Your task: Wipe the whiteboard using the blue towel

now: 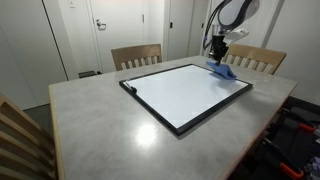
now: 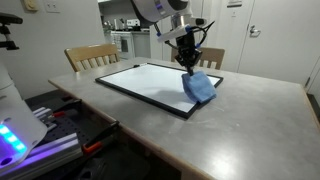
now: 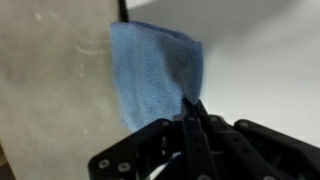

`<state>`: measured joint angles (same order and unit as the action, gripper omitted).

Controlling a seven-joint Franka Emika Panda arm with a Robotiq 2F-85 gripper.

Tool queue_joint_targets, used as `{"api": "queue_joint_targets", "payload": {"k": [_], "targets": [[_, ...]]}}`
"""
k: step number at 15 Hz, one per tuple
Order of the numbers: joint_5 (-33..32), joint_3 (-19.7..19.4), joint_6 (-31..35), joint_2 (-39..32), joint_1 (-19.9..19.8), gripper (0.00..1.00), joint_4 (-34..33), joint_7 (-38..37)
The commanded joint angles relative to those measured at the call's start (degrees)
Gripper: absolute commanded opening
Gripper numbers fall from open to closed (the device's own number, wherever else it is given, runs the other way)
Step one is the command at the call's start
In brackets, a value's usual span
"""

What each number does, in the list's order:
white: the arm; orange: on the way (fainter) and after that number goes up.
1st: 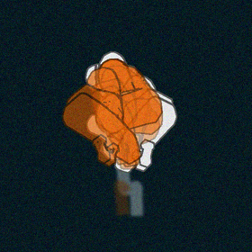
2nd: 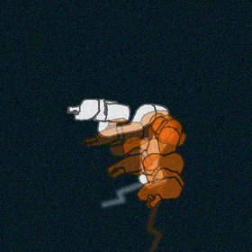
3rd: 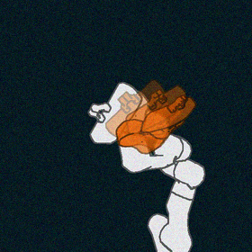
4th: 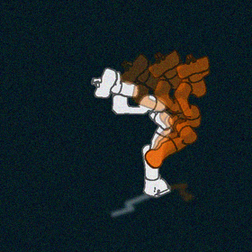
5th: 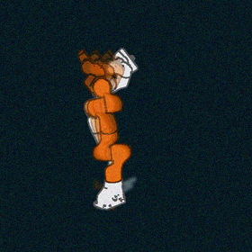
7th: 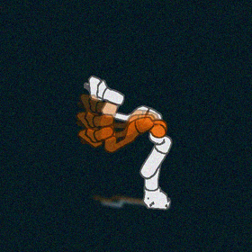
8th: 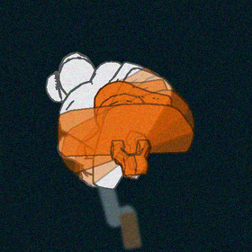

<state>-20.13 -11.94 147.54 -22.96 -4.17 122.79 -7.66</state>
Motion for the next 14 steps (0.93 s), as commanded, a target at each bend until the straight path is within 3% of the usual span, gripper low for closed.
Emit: {"api": "queue_joint_targets", "payload": {"k": [1,4,7,14], "targets": [[10.63,6.97,6.30,0.48,-4.81,0.01,4.82,12.21],[21.98,13.39,7.23,0.21,-9.06,0.01,6.41,23.36],[29.46,17.28,6.20,0.18,-11.74,0.01,6.88,30.75],[35.78,20.44,5.09,0.33,-12.41,0.01,6.59,36.37]]}}
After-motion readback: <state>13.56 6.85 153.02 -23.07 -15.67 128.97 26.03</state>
